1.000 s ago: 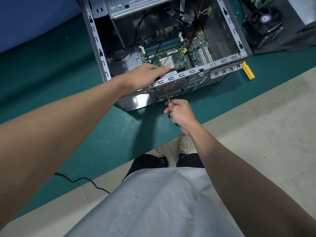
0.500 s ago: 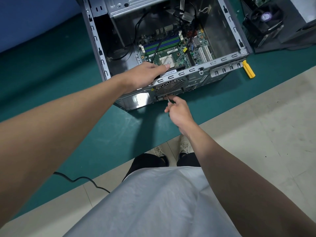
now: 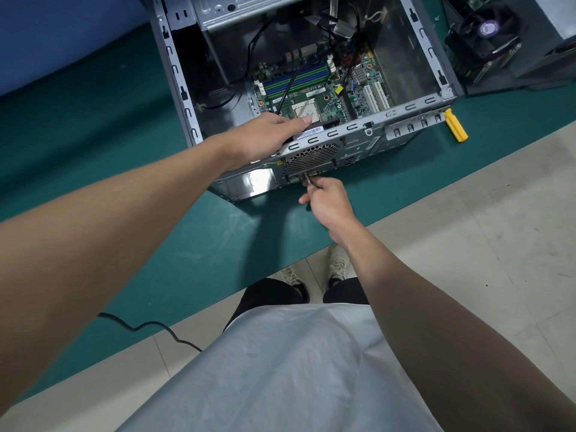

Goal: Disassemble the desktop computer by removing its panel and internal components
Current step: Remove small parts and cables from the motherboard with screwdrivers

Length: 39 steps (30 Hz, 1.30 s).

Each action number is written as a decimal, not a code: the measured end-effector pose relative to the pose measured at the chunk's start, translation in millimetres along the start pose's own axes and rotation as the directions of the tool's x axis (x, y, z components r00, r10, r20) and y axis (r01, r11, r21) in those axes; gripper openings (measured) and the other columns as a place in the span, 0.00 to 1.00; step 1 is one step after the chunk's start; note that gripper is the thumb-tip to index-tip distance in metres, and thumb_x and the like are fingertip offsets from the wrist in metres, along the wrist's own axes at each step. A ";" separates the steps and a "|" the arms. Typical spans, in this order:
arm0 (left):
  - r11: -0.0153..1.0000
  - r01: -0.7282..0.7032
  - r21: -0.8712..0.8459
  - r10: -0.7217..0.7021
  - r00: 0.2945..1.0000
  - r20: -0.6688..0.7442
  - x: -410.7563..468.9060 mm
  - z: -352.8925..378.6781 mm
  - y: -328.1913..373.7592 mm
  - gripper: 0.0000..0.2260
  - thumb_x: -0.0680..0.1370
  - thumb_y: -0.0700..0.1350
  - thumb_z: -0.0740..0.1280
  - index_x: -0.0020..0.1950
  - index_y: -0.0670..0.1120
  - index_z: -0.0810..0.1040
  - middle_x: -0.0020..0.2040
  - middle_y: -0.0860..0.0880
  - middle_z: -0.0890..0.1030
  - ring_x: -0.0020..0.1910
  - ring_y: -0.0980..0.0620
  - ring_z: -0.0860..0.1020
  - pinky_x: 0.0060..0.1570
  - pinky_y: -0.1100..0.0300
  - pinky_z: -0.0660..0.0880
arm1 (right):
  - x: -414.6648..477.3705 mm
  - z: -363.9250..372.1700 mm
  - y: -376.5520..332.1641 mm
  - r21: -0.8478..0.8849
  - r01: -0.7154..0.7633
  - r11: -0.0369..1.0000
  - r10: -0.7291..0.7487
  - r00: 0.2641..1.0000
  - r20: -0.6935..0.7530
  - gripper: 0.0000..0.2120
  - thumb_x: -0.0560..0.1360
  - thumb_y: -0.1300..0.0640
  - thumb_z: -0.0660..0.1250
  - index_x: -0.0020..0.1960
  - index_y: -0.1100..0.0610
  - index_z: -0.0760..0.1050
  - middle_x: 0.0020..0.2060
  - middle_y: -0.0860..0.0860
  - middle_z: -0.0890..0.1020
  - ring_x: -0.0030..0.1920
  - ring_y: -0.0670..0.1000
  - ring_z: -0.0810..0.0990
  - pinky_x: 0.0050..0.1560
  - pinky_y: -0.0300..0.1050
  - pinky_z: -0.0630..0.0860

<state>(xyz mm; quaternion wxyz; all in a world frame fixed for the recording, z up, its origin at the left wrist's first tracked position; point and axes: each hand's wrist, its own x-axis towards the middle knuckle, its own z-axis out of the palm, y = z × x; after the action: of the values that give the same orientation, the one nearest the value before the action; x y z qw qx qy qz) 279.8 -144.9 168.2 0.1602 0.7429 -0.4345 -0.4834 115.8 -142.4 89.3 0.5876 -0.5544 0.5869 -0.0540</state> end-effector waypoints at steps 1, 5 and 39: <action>1.000 0.004 -0.002 -0.004 1.000 -0.001 0.4 0.0 -0.4 0.22 0.77 0.67 0.56 0.42 0.49 0.74 0.30 0.53 0.63 0.31 0.53 0.63 0.37 0.58 0.62 | -0.3 0.4 1.0 -0.019 -0.010 1.000 0.011 1.000 0.015 0.11 0.81 0.59 0.56 0.54 0.58 0.77 0.38 0.47 0.82 0.39 0.43 0.76 0.36 0.36 0.69; 1.000 0.001 -0.005 -0.001 1.000 0.001 0.5 1.0 -1.7 0.23 0.77 0.67 0.57 0.40 0.48 0.74 0.30 0.54 0.63 0.30 0.54 0.63 0.37 0.59 0.63 | -0.7 2.3 2.8 0.067 -0.071 0.995 0.065 0.993 0.098 0.10 0.81 0.62 0.56 0.53 0.64 0.76 0.38 0.51 0.83 0.33 0.43 0.74 0.33 0.37 0.66; 0.999 -0.026 0.035 0.026 1.000 0.004 -5.3 0.1 3.8 0.22 0.78 0.66 0.55 0.44 0.48 0.71 0.36 0.46 0.66 0.37 0.52 0.64 0.38 0.56 0.61 | -11.4 9.5 -3.1 -0.300 0.044 0.953 -0.083 0.989 -0.120 0.10 0.80 0.60 0.56 0.41 0.58 0.70 0.48 0.60 0.76 0.43 0.57 0.71 0.42 0.47 0.67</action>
<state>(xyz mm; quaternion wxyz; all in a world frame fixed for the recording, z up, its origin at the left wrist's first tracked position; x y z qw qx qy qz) 277.1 -142.8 173.7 0.1528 0.7389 -0.4528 -0.4750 121.2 -129.8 95.8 0.4560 -0.6500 0.6076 -0.0204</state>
